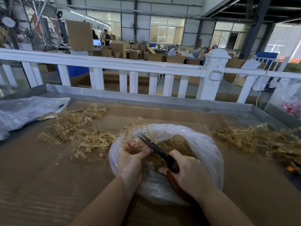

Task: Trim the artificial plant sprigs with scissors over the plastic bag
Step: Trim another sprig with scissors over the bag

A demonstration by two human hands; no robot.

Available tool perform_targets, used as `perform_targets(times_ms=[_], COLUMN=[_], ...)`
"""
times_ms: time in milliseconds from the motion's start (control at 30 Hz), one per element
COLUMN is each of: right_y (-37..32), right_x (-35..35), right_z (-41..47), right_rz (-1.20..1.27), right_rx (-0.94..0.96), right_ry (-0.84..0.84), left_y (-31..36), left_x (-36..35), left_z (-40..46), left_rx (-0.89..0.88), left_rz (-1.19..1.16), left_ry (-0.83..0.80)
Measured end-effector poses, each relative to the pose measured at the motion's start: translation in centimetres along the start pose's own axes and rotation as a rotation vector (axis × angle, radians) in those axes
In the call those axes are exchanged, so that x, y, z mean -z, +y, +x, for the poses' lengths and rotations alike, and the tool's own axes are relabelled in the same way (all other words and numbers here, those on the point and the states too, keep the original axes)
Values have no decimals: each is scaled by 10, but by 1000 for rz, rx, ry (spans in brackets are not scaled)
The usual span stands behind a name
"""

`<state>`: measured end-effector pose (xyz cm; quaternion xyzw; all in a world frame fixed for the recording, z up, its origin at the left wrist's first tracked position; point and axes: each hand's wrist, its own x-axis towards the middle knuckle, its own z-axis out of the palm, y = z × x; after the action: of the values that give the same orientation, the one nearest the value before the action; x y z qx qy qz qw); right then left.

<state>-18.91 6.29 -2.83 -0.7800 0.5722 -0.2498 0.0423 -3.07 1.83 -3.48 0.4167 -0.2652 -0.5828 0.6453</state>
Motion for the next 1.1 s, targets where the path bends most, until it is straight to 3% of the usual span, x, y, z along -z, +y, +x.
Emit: perform_targets(times_ms=[400, 767, 1100], right_y=[3, 3, 2], right_x=[-6, -7, -7], right_z=[-3, -2, 0], right_rz=[-85, -99, -90], right_rx=[31, 20, 33], right_ry=[63, 59, 60], left_y=[-1, -6, -13], left_x=[5, 8, 14], left_z=[-1, 2, 10], left_rx=[-66, -53, -50], left_rz=[295, 239, 211], left_ry=[-60, -190, -203])
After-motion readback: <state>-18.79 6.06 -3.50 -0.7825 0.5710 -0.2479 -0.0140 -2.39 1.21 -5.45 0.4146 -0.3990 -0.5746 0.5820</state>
